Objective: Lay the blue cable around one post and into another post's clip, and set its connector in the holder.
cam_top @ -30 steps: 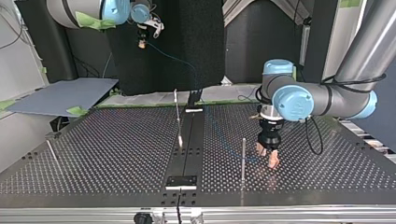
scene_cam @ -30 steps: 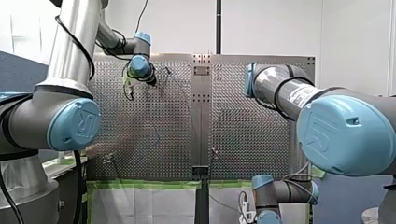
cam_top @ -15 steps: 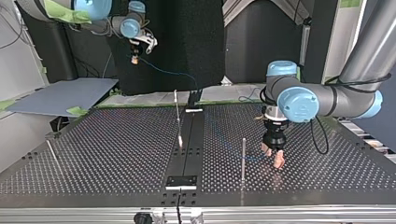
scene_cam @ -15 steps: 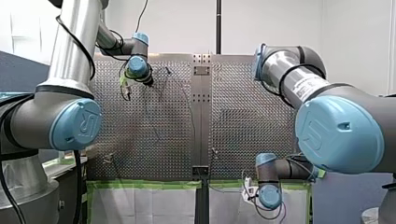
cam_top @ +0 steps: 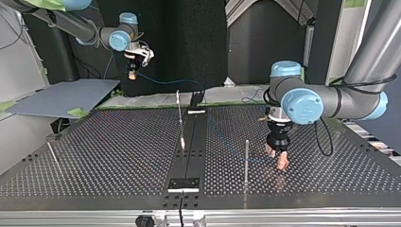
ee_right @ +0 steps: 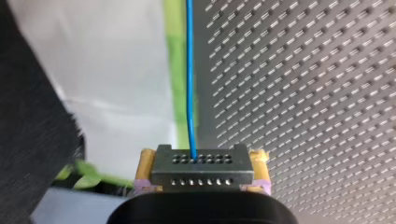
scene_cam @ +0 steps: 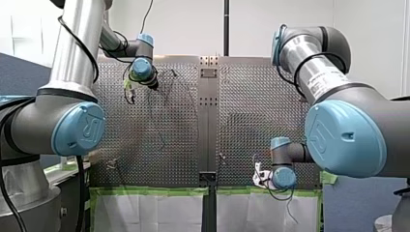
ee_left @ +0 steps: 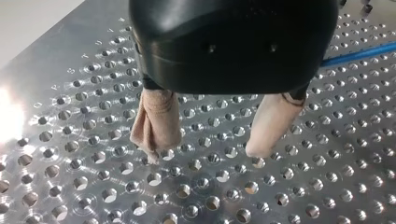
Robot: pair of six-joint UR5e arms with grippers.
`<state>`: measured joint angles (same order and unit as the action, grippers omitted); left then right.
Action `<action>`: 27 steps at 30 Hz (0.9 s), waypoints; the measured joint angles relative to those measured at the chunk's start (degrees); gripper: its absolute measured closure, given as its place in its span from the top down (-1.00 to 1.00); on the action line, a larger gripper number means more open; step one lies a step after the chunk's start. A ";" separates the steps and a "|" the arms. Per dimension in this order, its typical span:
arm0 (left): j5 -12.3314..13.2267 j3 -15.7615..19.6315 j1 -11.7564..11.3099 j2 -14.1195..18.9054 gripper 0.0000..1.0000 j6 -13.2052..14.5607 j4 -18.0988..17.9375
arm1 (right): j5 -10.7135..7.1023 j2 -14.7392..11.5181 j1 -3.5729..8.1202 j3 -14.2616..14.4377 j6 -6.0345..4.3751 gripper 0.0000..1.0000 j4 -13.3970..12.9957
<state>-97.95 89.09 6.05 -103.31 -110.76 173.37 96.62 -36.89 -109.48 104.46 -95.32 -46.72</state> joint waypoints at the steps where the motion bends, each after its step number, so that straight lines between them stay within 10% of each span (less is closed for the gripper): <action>1: -0.01 0.00 -0.03 -0.01 1.00 0.00 -0.01 | -0.50 -0.49 -0.08 -0.08 0.08 -0.98 -0.02; 19: -0.97 -0.01 -0.39 -0.03 1.00 0.20 -0.04 | -10.42 -10.42 -0.70 -0.49 3.77 -0.98 1.04; 27: -0.97 0.00 -0.48 -0.02 1.00 0.29 0.01 | -12.43 -14.83 -0.49 2.49 2.98 -0.98 -2.16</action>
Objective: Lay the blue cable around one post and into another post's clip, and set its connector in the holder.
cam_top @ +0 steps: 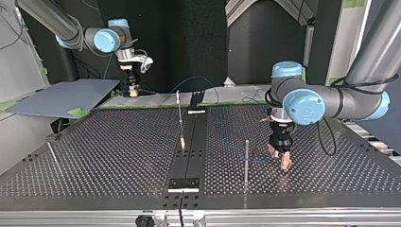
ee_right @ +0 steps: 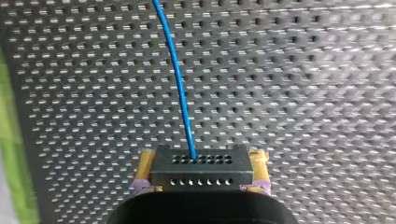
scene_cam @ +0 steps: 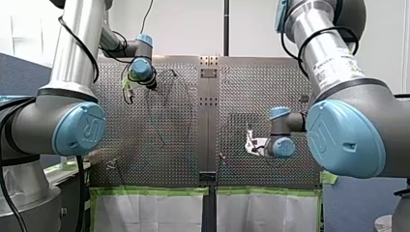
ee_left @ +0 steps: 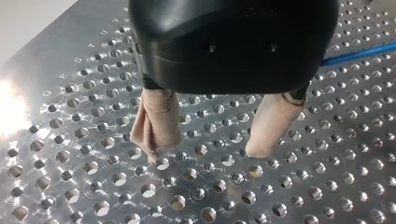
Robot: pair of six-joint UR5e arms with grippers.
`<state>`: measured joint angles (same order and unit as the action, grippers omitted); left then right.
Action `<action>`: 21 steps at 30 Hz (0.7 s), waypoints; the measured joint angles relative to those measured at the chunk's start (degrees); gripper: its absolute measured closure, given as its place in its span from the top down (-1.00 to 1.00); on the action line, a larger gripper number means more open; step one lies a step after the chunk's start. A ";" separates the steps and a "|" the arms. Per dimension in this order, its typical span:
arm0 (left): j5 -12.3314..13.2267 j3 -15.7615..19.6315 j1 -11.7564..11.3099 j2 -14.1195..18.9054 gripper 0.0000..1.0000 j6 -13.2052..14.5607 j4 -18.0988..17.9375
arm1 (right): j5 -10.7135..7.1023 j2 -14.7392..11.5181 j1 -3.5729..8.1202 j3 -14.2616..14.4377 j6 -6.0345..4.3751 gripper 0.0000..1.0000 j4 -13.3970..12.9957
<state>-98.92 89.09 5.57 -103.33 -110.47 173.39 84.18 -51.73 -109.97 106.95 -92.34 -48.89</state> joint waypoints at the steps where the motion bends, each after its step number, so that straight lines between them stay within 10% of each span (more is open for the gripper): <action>1: 0.00 0.00 0.00 0.00 1.00 0.01 0.02 | -0.03 -0.52 0.02 0.18 -0.07 -0.98 -0.33; 9: 0.00 0.01 -0.01 0.02 1.00 0.03 0.30 | 1.26 -2.60 0.33 1.09 -0.16 -0.98 -0.67; 21: 0.00 0.01 0.01 0.05 1.00 0.05 0.48 | 3.22 1.90 -0.10 1.47 1.27 -0.98 -0.68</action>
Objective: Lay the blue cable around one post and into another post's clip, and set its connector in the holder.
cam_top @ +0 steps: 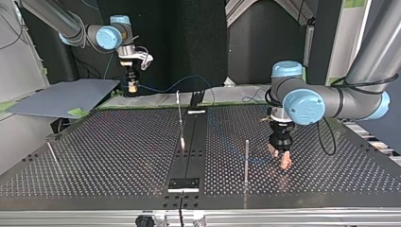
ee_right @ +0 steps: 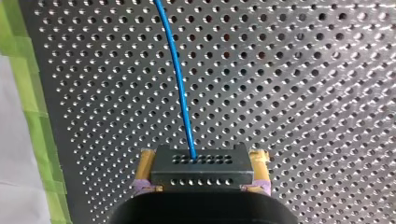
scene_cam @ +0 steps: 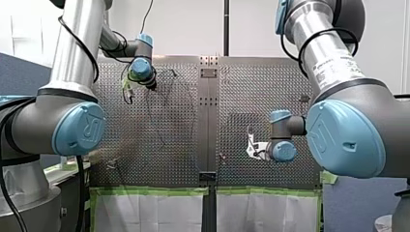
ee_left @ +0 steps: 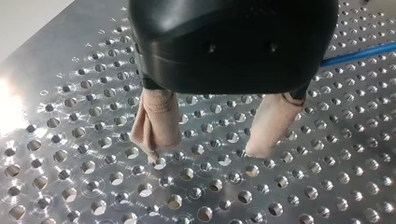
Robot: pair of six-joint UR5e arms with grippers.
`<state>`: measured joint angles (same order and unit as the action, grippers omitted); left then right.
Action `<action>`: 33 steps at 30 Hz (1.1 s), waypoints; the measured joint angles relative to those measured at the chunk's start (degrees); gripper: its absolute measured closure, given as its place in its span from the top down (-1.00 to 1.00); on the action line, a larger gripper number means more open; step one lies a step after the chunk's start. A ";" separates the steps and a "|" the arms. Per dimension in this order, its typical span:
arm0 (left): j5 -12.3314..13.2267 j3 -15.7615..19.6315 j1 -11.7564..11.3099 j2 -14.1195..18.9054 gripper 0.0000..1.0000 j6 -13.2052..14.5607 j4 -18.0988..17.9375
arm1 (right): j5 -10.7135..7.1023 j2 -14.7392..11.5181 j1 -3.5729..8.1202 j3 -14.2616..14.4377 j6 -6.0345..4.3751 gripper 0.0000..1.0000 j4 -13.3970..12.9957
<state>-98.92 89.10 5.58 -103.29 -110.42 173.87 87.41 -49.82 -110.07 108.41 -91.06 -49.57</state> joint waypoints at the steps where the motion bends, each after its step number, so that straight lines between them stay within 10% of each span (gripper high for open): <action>1: 0.00 0.00 0.01 0.00 1.00 0.00 0.02 | 0.02 0.15 -0.03 0.00 0.05 -0.98 0.00; 21: 3.63 0.00 0.58 0.00 1.00 -6.93 -0.25 | 0.05 0.37 -0.11 0.01 0.14 -0.98 0.17; 33: 0.62 0.00 1.01 0.06 1.00 -13.70 1.57 | 0.05 0.37 -0.13 0.02 0.00 -0.98 0.02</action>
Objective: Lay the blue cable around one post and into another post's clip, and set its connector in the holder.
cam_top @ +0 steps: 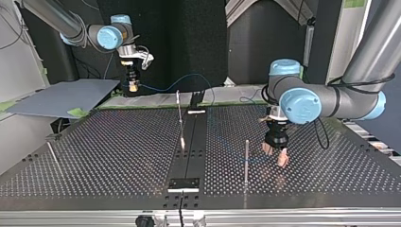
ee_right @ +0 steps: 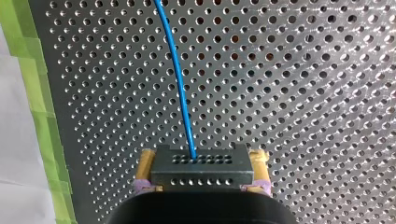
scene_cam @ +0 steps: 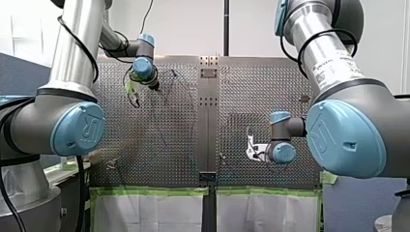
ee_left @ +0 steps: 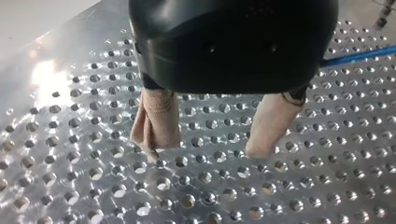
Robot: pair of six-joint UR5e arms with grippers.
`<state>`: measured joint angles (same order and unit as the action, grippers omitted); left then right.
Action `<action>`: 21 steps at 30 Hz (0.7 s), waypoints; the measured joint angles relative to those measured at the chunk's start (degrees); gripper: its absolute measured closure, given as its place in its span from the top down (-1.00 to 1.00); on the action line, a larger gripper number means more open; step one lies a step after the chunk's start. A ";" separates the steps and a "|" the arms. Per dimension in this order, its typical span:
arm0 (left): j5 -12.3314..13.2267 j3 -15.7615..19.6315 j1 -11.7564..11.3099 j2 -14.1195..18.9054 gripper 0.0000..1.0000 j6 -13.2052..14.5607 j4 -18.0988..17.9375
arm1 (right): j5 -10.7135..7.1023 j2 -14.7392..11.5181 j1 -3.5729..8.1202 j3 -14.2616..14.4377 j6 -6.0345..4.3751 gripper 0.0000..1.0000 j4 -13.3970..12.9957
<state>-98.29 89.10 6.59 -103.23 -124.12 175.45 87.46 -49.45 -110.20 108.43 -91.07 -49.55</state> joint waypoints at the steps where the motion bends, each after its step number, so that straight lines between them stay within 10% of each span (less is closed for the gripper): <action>1: 0.23 0.00 0.02 0.00 1.00 -0.48 0.13 | 0.00 0.01 0.00 0.00 0.00 -0.98 0.02; 21: 9.75 -0.02 0.30 0.02 1.00 -11.76 2.58 | 0.00 0.00 -0.27 -0.01 0.00 -0.98 0.14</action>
<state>-88.54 89.08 6.89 -103.21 -135.88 178.02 87.45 -49.45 -110.47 108.43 -91.06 -49.41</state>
